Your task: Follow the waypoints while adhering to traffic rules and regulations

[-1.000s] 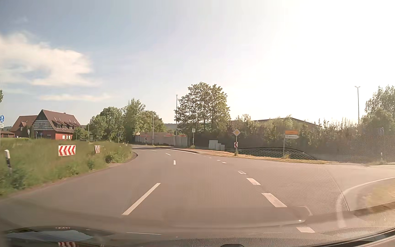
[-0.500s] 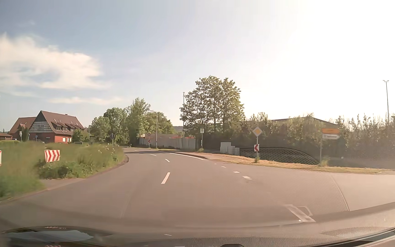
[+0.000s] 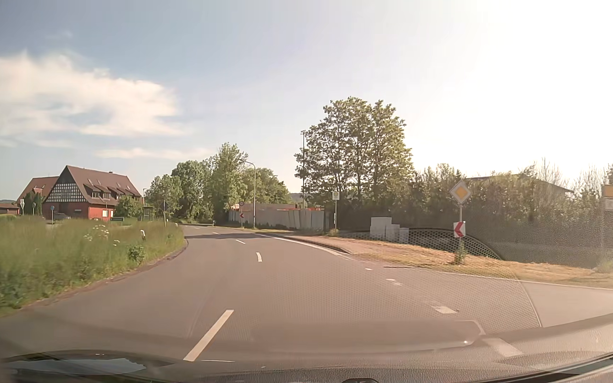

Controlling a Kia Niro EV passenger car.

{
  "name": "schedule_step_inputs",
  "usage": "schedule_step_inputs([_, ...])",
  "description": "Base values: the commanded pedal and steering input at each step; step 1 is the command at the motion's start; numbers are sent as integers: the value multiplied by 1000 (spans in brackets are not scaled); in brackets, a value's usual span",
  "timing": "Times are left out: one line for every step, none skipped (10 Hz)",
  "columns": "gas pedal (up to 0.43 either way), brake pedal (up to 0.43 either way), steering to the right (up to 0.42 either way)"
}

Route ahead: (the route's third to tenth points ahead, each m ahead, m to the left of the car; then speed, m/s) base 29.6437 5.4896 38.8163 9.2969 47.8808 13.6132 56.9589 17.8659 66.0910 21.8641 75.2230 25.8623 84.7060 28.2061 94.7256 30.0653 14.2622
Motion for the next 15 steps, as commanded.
schedule_step_inputs([87, 0, -43])
schedule_step_inputs([98, 0, -45])
schedule_step_inputs([110, 0, -46])
schedule_step_inputs([130, 0, -46])
schedule_step_inputs([130, 0, -48])
schedule_step_inputs([130, 0, -51])
schedule_step_inputs([138, 0, -55])
schedule_step_inputs([138, 0, -55])
schedule_step_inputs([138, 0, -55])
schedule_step_inputs([150, 0, -55])
schedule_step_inputs([150, 0, -55])
schedule_step_inputs([150, 0, -55])
schedule_step_inputs([150, 0, -55])
schedule_step_inputs([150, 0, -55])
schedule_step_inputs([150, 0, -55])
